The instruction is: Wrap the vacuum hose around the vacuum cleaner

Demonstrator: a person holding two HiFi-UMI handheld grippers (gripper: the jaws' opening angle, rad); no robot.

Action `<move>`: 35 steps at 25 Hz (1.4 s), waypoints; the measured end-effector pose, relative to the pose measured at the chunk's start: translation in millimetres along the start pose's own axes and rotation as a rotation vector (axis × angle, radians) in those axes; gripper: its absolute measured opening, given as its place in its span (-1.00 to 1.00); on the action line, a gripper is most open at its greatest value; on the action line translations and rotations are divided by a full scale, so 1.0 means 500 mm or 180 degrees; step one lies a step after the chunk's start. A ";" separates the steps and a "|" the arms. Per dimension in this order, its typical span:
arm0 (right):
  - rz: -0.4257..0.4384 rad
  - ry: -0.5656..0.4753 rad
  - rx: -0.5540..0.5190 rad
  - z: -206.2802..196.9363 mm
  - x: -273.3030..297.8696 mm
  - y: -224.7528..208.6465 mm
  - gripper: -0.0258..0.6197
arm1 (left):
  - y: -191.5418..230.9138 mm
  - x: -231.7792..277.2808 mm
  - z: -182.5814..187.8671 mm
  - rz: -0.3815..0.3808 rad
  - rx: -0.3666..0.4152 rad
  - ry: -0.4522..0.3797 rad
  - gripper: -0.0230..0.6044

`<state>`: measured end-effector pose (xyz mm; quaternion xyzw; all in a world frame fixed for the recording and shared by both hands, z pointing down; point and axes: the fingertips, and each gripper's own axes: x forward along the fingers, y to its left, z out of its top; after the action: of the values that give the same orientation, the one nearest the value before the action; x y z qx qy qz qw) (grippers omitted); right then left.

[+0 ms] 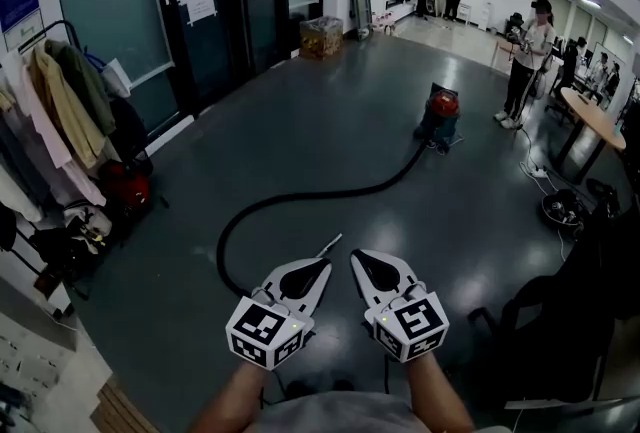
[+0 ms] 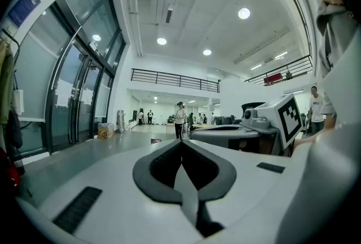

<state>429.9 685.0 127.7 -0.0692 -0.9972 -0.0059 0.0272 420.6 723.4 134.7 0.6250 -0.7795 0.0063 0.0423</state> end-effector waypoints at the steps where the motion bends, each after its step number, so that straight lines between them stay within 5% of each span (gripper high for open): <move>1: 0.0003 -0.0001 0.0009 0.001 0.001 0.002 -0.91 | 0.002 0.000 0.000 0.0002 -0.0001 0.0000 -0.90; 35: 0.0142 0.0079 0.0042 -0.058 0.012 -0.134 -0.91 | 0.028 0.101 -0.035 0.0294 0.0020 0.0183 -0.90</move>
<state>416.3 618.9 156.3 -0.0911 -0.9950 0.0004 0.0402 397.2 678.2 156.5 0.5880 -0.8060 0.0286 0.0624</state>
